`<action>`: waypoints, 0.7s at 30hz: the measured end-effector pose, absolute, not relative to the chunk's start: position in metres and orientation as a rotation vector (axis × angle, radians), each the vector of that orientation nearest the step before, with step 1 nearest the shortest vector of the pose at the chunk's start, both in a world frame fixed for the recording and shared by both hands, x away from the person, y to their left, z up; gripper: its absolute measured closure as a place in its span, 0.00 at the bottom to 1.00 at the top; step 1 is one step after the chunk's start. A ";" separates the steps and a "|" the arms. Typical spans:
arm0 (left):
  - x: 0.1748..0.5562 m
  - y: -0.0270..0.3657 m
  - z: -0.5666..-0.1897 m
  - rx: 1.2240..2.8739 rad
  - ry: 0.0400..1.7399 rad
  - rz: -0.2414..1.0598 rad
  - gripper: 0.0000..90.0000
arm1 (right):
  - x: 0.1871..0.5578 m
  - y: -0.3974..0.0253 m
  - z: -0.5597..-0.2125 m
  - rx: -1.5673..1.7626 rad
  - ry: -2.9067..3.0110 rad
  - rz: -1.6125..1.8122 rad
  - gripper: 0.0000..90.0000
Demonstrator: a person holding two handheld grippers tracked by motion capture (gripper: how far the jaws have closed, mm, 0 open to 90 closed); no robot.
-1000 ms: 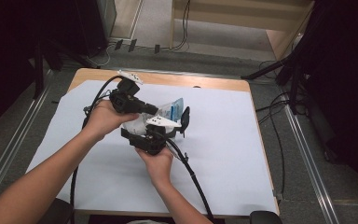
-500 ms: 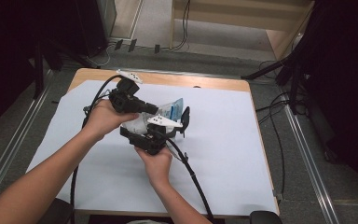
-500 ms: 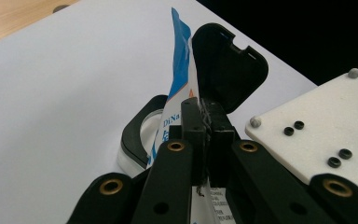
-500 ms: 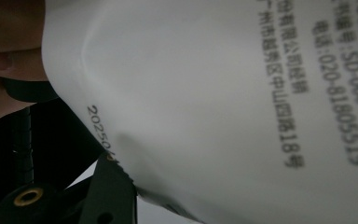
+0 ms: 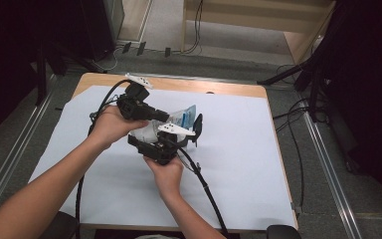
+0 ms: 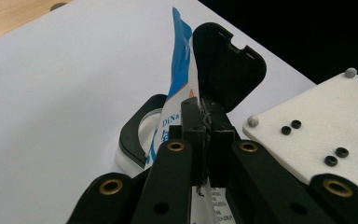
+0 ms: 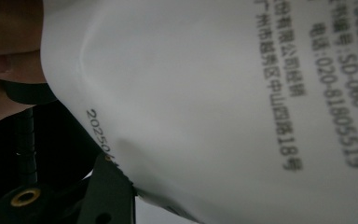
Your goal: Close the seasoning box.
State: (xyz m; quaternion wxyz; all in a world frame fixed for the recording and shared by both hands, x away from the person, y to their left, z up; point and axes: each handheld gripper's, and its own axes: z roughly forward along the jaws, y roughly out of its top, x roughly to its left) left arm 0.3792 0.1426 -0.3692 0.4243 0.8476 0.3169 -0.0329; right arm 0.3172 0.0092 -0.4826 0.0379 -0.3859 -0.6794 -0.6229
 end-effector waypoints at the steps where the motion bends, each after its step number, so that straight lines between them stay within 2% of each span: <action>1: 0.379 0.143 -0.369 2.125 0.795 -0.083 1.00 | 0.317 0.009 -0.482 -1.184 -2.081 -1.910 0.63; 21: 0.380 0.139 -0.365 2.149 0.789 -0.065 1.00 | 0.317 0.010 -0.480 -1.197 -2.060 -1.910 0.62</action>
